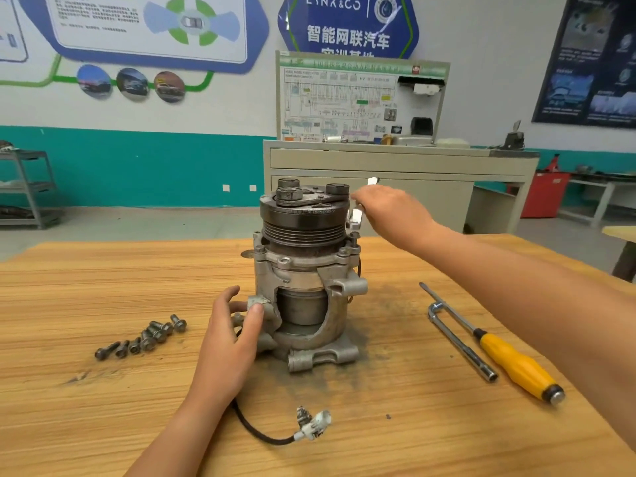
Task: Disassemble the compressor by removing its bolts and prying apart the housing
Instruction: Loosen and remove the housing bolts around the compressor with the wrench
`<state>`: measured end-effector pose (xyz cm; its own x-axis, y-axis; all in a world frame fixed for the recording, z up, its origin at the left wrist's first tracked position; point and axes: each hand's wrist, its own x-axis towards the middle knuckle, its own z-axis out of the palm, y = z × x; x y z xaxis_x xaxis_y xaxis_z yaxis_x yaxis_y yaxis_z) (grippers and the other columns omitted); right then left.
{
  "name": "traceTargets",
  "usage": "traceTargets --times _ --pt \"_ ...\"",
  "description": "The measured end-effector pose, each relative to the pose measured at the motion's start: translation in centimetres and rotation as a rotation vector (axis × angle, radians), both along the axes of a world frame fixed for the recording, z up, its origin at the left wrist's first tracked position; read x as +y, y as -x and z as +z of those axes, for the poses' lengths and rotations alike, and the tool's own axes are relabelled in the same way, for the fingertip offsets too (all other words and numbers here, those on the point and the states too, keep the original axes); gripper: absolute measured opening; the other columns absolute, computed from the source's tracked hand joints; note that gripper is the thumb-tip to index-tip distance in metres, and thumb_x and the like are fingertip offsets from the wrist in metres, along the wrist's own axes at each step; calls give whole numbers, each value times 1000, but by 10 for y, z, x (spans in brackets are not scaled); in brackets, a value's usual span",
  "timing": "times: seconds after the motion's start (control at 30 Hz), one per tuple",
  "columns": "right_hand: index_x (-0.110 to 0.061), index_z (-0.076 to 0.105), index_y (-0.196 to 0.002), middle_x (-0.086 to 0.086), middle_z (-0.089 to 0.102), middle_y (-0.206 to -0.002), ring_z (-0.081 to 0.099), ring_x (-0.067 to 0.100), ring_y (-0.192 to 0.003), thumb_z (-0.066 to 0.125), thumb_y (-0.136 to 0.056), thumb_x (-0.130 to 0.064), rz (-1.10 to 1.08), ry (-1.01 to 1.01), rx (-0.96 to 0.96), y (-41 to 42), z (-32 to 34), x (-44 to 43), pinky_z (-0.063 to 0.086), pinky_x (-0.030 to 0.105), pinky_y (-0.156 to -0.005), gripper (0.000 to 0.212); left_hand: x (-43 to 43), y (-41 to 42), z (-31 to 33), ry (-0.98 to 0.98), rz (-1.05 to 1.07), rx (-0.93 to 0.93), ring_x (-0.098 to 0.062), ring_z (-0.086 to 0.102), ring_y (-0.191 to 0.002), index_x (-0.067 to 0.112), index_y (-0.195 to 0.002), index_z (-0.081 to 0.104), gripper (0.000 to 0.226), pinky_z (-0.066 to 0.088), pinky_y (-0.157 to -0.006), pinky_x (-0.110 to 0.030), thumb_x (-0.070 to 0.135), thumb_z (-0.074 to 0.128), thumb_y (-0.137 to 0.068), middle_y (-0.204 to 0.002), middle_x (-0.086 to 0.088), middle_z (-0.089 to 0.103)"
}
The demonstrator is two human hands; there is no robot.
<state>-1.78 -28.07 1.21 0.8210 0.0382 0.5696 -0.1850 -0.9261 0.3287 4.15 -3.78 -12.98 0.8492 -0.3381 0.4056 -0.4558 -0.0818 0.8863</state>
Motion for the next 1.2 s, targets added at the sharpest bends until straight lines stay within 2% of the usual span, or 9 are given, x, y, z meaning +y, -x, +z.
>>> traceTargets --times 0.17,0.3,0.4,0.5,0.63,0.73,0.93,1.07,1.2 --pt "-4 55 -107 10 65 -85 62 25 -71 43 -97 -14 91 -835 -604 36 -36 10 49 31 -61 18 6 15 15 39 164 -207 -12 47 -111 18 -138 33 66 39 -91 -33 57 47 -87 -122 4 44" --pt "-13 54 -93 1 63 -71 63 21 -68 48 -94 -12 121 -931 -620 66 -81 24 50 34 -62 6 5 38 57 91 258 -740 -16 46 -108 4 -122 49 46 38 -93 -65 32 47 -85 -114 0 46" --pt "-12 56 -94 7 65 -66 64 24 -62 51 -93 -12 113 -926 -565 70 -103 27 51 38 -58 5 -10 51 104 -46 157 -1196 -18 54 -98 7 -102 66 23 41 -92 -60 19 51 -89 -99 -4 64" --pt "-10 58 -98 7 64 -62 64 24 -60 51 -93 -12 127 -961 -549 69 -110 28 51 40 -56 9 -32 55 151 -430 -12 -1487 -21 62 -92 11 -95 73 23 40 -94 -49 19 51 -90 -94 -4 70" --pt "-22 54 -95 1 62 -62 62 15 -59 53 -92 -12 195 -978 -540 72 -115 27 50 37 -56 10 -70 40 186 -1087 -84 -1366 -14 44 -125 28 -125 59 31 16 -110 -48 28 45 -97 -127 8 58" --pt "-37 48 -90 -5 61 -62 60 8 -61 53 -92 -12 273 -1046 -504 75 -117 26 47 26 -56 25 -88 31 186 -1317 -142 -1328 -12 45 -124 32 -124 57 30 12 -111 -50 29 44 -98 -126 10 57" --pt "-34 50 -94 -7 62 -64 61 6 -62 52 -92 -14 301 -1136 -491 73 -117 20 48 18 -56 20 -92 20 185 -1277 -200 -1268 -15 51 -109 31 -114 62 24 28 -103 -39 31 47 -96 -117 9 61" --pt "-28 51 -101 -9 64 -66 63 4 -64 52 -92 -17 259 -1120 -481 72 -117 17 51 22 -57 14 -88 15 183 -1214 -241 -1255 -13 47 -114 30 -116 61 25 26 -104 -37 32 45 -97 -119 9 60" --pt "-26 52 -100 -9 64 -67 62 0 -65 52 -92 -17 249 -1135 -486 73 -116 15 48 14 -55 12 -87 10 180 -1173 -244 -1298 -12 44 -118 30 -117 61 26 25 -103 -38 32 43 -98 -121 9 59"
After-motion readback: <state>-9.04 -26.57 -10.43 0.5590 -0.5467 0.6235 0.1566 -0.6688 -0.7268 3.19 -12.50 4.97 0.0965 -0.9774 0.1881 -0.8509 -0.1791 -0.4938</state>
